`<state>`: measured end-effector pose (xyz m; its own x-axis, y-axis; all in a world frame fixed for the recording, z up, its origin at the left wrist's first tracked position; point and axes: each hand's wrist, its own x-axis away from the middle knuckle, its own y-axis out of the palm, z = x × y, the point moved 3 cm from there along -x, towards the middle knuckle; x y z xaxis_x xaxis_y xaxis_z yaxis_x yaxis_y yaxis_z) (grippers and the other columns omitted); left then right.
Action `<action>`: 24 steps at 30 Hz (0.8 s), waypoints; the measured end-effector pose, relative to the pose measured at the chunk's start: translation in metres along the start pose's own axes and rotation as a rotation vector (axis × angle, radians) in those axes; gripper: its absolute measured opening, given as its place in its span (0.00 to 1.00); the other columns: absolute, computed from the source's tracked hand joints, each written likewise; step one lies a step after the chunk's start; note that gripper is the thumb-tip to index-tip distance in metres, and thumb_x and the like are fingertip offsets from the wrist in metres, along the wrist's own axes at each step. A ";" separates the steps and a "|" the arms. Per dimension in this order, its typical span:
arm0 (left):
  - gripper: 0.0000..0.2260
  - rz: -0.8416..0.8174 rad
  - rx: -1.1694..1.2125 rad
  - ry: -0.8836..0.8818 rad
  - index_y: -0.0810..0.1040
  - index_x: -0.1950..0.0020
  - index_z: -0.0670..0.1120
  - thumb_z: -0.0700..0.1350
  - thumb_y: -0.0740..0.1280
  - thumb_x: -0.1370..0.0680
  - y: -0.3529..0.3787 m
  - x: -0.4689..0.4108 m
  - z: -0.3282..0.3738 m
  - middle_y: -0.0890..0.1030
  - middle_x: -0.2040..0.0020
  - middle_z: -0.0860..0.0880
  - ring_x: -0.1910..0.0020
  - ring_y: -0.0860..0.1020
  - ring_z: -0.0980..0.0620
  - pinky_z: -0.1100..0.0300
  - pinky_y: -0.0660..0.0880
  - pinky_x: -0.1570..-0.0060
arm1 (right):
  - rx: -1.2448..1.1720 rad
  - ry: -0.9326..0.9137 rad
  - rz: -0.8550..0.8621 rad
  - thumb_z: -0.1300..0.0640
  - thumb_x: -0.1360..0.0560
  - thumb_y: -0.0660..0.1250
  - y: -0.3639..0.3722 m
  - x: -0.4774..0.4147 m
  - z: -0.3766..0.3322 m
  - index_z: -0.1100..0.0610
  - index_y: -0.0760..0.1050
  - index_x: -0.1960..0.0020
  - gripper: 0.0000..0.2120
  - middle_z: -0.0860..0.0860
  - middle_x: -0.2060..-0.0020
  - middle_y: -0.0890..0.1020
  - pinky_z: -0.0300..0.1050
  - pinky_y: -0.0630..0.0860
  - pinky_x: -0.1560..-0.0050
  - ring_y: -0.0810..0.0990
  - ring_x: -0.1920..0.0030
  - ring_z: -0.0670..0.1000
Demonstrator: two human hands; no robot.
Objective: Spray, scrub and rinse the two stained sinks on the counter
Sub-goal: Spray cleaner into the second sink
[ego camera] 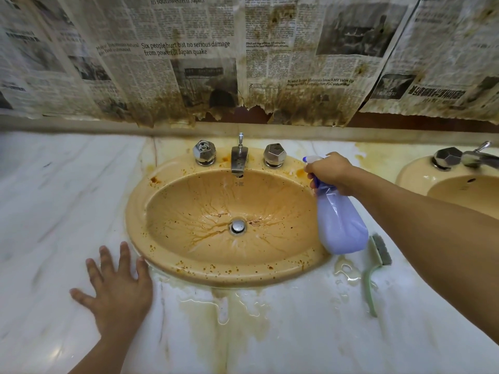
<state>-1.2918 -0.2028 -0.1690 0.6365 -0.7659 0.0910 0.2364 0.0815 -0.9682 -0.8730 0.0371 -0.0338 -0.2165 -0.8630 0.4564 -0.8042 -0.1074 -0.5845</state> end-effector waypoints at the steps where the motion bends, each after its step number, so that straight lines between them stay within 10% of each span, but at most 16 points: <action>1: 0.27 0.004 -0.004 -0.001 0.55 0.16 0.56 0.62 0.49 0.15 0.000 0.000 0.000 0.52 0.15 0.48 0.17 0.46 0.45 0.28 0.42 0.26 | 0.011 0.006 0.003 0.59 0.25 0.71 -0.002 -0.001 0.003 0.64 0.79 0.51 0.08 0.59 0.64 0.82 0.50 0.83 0.63 0.80 0.68 0.55; 7: 0.27 -0.030 0.010 -0.006 0.54 0.17 0.59 0.63 0.49 0.16 -0.003 0.000 0.002 0.50 0.15 0.50 0.17 0.46 0.47 0.30 0.42 0.25 | -0.014 -0.018 -0.090 0.52 0.25 0.77 -0.017 -0.002 0.014 0.59 0.70 0.47 0.18 0.61 0.59 0.86 0.60 0.83 0.52 0.83 0.61 0.57; 10: 0.25 -0.006 0.058 -0.052 0.64 0.20 0.58 0.61 0.55 0.16 -0.016 -0.007 0.001 0.59 0.17 0.49 0.18 0.55 0.44 0.32 0.51 0.25 | -0.085 -0.032 -0.051 0.59 0.26 0.74 -0.022 -0.003 0.021 0.65 0.75 0.49 0.13 0.62 0.66 0.83 0.58 0.81 0.62 0.80 0.68 0.58; 13: 0.19 0.131 0.462 -0.065 0.80 0.33 0.47 0.49 0.61 0.21 -0.049 -0.006 0.020 0.77 0.31 0.42 0.34 0.77 0.41 0.48 0.68 0.30 | -0.146 -0.032 -0.052 0.60 0.26 0.72 -0.025 -0.005 0.026 0.66 0.77 0.53 0.09 0.62 0.69 0.82 0.56 0.81 0.62 0.78 0.69 0.58; 16: 0.12 0.232 0.658 0.119 0.83 0.42 0.48 0.36 0.66 0.21 -0.077 0.018 0.088 0.80 0.41 0.44 0.50 0.78 0.54 0.59 0.73 0.40 | -0.191 -0.080 -0.134 0.53 0.25 0.75 -0.028 -0.006 0.021 0.66 0.79 0.51 0.16 0.62 0.66 0.84 0.61 0.84 0.55 0.81 0.67 0.57; 19: 0.12 -0.063 0.787 0.328 0.81 0.40 0.55 0.43 0.73 0.21 -0.067 0.057 0.186 0.80 0.42 0.53 0.48 0.79 0.61 0.55 0.78 0.45 | -0.262 -0.143 -0.214 0.52 0.24 0.75 -0.032 -0.006 0.011 0.67 0.79 0.47 0.18 0.65 0.56 0.85 0.65 0.83 0.50 0.84 0.61 0.56; 24: 0.40 -0.832 0.942 0.410 0.67 0.26 0.55 0.64 0.78 0.34 -0.013 0.137 0.315 0.77 0.33 0.57 0.36 0.76 0.62 0.61 0.76 0.39 | -0.472 -0.152 -0.239 0.53 0.25 0.77 -0.036 0.003 0.004 0.64 0.79 0.52 0.14 0.63 0.59 0.83 0.63 0.84 0.53 0.82 0.59 0.58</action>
<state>-0.9758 -0.1080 -0.0707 -0.1736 -0.9252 0.3375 0.9686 -0.2223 -0.1112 -0.8429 0.0363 -0.0138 0.0567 -0.9069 0.4175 -0.9898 -0.1059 -0.0957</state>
